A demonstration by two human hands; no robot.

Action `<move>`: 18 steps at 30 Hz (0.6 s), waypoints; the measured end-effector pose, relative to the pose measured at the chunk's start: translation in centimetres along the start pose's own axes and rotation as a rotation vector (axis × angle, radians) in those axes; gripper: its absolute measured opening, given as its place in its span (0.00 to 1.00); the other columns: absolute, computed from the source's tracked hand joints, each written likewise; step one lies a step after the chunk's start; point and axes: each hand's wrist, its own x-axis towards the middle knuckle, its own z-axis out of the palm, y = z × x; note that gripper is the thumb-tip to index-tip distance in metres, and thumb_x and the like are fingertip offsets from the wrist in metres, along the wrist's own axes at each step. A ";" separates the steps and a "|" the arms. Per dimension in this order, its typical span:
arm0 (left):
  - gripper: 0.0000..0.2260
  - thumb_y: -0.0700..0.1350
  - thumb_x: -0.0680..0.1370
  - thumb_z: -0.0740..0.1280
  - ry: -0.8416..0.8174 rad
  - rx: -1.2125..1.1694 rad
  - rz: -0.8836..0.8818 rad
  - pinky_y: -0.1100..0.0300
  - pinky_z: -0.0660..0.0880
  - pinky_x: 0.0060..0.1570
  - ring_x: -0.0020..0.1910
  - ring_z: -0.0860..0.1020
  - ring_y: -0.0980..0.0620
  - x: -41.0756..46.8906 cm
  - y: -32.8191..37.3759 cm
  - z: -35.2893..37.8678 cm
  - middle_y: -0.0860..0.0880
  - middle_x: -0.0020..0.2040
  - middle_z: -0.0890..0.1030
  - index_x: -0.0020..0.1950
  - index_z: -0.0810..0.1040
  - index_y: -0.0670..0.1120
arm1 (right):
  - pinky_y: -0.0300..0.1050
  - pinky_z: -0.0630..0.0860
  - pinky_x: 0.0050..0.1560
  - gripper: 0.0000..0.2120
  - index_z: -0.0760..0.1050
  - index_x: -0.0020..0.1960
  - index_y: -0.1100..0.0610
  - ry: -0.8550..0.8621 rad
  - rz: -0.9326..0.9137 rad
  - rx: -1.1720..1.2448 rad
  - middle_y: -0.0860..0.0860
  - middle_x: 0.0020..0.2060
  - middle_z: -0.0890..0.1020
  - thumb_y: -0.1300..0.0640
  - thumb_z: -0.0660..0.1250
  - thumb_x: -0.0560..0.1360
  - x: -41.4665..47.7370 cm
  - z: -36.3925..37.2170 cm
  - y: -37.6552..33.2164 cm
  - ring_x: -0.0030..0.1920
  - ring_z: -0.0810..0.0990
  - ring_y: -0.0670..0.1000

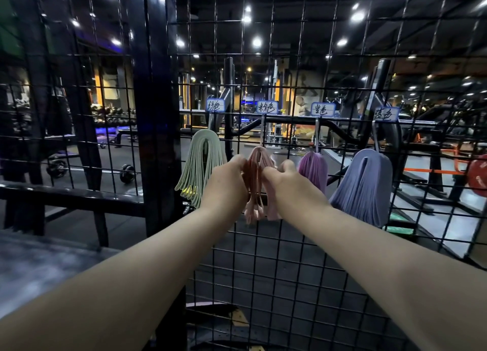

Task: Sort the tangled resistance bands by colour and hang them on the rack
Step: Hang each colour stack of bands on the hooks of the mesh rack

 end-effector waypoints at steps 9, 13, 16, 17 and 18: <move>0.09 0.38 0.78 0.66 -0.073 0.173 0.131 0.50 0.81 0.43 0.42 0.80 0.48 -0.5 -0.2 0.6 0.49 0.48 0.79 0.52 0.82 0.49 | 0.50 0.73 0.37 0.12 0.73 0.60 0.53 0.011 0.031 -0.060 0.54 0.55 0.63 0.64 0.64 0.79 0.5 0.3 -0.2 0.40 0.80 0.58; 0.09 0.44 0.78 0.69 -0.117 0.345 0.234 0.50 0.80 0.42 0.40 0.76 0.47 -2.3 -0.9 1.0 0.49 0.51 0.69 0.57 0.79 0.44 | 0.50 0.72 0.38 0.10 0.73 0.59 0.53 -0.007 0.028 -0.065 0.55 0.56 0.64 0.62 0.63 0.80 0.4 0.5 -0.3 0.41 0.79 0.58; 0.05 0.44 0.79 0.67 -0.167 0.478 0.252 0.53 0.75 0.36 0.36 0.73 0.46 -3.3 -2.1 2.1 0.49 0.47 0.66 0.53 0.80 0.45 | 0.49 0.72 0.40 0.10 0.73 0.59 0.53 -0.023 0.036 -0.074 0.56 0.58 0.64 0.62 0.63 0.80 0.5 0.6 -0.3 0.39 0.76 0.57; 0.06 0.43 0.80 0.65 -0.191 0.514 0.249 0.53 0.75 0.36 0.36 0.75 0.45 -3.5 -2.4 2.5 0.48 0.46 0.69 0.54 0.81 0.46 | 0.49 0.73 0.40 0.11 0.73 0.60 0.53 -0.027 0.036 -0.083 0.57 0.59 0.64 0.63 0.62 0.80 0.6 0.7 -0.2 0.39 0.76 0.57; 0.07 0.43 0.81 0.64 -0.219 0.548 0.246 0.52 0.75 0.36 0.39 0.79 0.43 -3.8 -2.7 2.8 0.46 0.44 0.73 0.54 0.81 0.47 | 0.48 0.73 0.40 0.11 0.73 0.60 0.53 -0.029 0.037 -0.088 0.57 0.59 0.64 0.63 0.61 0.80 0.6 0.7 -0.2 0.39 0.75 0.56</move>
